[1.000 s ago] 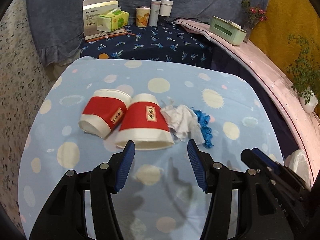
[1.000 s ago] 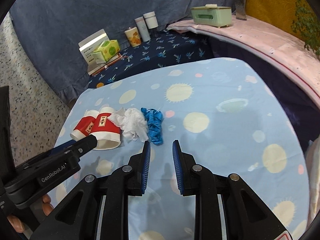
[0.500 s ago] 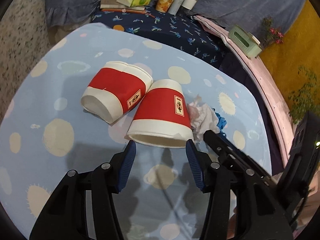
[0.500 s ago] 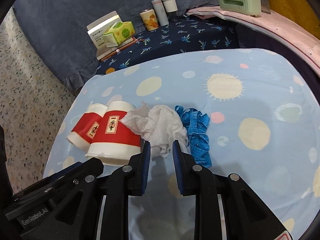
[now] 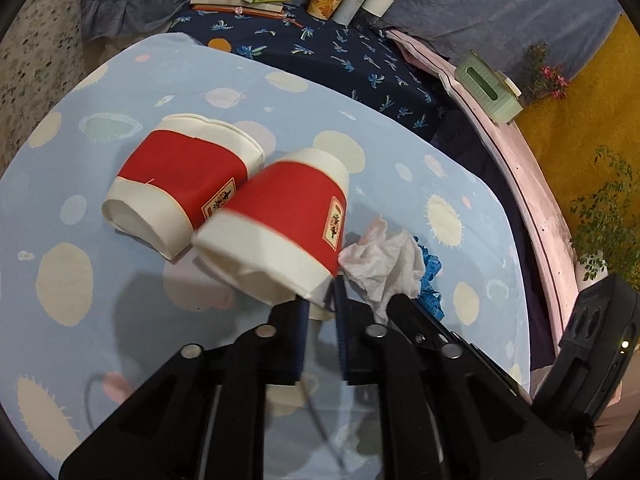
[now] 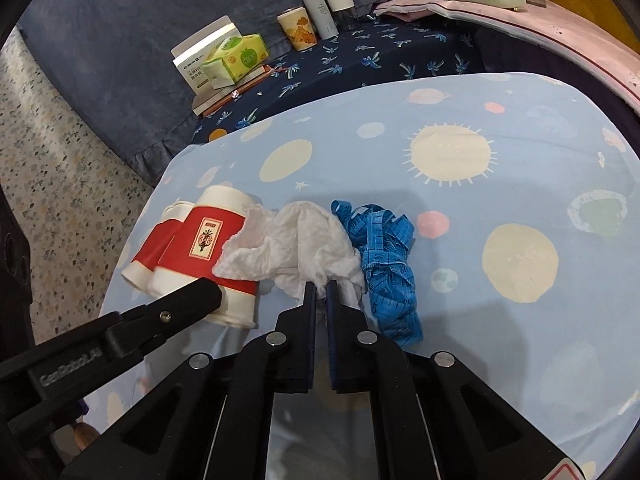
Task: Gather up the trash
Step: 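Grasp a red paper cup with the left tool while the right tool grasps the white tissue, then carry the red cup and white tissue over the bin and release both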
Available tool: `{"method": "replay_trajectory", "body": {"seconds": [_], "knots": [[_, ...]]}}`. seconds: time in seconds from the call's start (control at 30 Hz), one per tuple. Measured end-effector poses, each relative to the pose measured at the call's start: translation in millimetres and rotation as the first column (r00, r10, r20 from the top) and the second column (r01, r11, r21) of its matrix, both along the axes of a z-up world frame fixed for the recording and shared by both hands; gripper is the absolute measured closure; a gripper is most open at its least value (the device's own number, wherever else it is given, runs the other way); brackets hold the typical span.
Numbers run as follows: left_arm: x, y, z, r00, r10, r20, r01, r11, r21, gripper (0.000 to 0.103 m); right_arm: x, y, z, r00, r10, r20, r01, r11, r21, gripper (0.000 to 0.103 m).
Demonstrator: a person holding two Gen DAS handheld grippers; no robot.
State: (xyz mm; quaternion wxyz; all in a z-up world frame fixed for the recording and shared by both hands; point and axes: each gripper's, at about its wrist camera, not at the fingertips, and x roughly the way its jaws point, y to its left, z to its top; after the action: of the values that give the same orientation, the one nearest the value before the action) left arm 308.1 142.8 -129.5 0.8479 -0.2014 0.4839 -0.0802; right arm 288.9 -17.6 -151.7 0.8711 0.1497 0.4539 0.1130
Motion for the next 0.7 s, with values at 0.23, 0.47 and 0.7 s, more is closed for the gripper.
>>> {"method": "replay_trajectory", "body": {"seconds": [0.23, 0.47, 0.7], "knots": [[-16, -12, 16, 0.999, -0.026, 0.030, 0.025, 0.999, 0.032, 0.100, -26, -21, 25, 0.998, -0.037, 0.043, 0.036, 0.999, 0.017, 0.098], [-43, -35, 48, 0.994, -0.069, 0.086, 0.065, 0.997, 0.051, 0.100, -56, -44, 58, 0.991, -0.079, 0.106, 0.077, 0.997, 0.019, 0.098], [-73, -66, 78, 0.981, -0.125, 0.146, 0.115, 0.991, 0.070, 0.100, -90, -65, 85, 0.981, -0.110, 0.160, 0.108, 0.994, 0.019, 0.098]]}}
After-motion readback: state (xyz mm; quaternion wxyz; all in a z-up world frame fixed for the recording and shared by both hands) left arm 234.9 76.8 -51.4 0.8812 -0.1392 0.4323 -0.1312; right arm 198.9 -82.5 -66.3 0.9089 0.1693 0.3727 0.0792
